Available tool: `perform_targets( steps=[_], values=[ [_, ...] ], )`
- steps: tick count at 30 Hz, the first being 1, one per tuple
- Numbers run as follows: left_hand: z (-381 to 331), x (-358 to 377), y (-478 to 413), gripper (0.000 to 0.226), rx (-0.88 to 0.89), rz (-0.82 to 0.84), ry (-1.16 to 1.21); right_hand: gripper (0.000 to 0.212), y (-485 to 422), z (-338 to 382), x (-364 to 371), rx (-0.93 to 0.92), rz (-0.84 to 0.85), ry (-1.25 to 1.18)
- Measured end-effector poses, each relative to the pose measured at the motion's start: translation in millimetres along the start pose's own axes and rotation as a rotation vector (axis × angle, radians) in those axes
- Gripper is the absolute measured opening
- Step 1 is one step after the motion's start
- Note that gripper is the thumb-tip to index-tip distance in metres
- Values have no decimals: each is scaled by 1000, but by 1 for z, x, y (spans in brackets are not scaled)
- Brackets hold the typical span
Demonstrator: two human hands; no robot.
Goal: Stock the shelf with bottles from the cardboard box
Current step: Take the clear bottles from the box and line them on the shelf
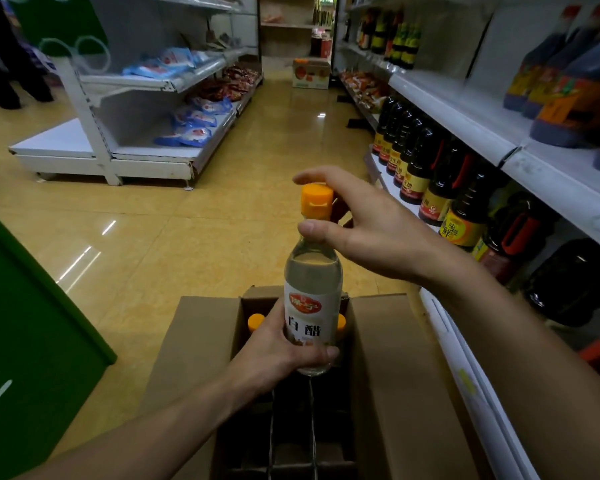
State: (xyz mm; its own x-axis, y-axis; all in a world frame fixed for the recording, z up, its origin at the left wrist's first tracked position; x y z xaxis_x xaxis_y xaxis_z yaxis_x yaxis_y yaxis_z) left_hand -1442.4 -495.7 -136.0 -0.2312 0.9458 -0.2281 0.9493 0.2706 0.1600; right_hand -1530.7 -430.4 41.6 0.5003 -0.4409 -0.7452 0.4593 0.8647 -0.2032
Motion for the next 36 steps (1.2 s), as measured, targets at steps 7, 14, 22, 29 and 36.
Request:
perform_targets(
  steps=[7, 14, 22, 29, 36],
  values=[
    [-18, 0, 2, 60, 74, -137, 112, 41, -2, -15, 20, 97, 9, -182],
    [-30, -17, -5, 63, 141, -253, 185, 80, 2, -37, 42, 189, 104, -300],
    [-48, -39, -5, 83, 181, -286, 92, 73, 0, -45, 48, 163, 69, -476],
    [-55, -48, -1, 85, 176, -242, 110, 72, -1, -43, 49, 181, 112, -565],
    [-60, -48, 0, 85, 189, -247, 124, 73, -1, -40, 62, 241, 230, -648]
  ],
)
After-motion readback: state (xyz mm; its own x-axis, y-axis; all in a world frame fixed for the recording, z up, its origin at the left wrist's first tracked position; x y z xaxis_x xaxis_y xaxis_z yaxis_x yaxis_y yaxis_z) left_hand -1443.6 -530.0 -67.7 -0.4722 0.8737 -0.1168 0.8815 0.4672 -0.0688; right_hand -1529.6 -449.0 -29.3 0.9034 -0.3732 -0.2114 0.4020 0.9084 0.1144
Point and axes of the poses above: each hand's wrist, its own y-axis away from the middle knuckle, its own x-axis out of the palm, z = x × y, the point moved 9 cm from there along -y, towards the middle knuckle, and after that the axes turned 3 degrees about -y, right-handed, at the moved point
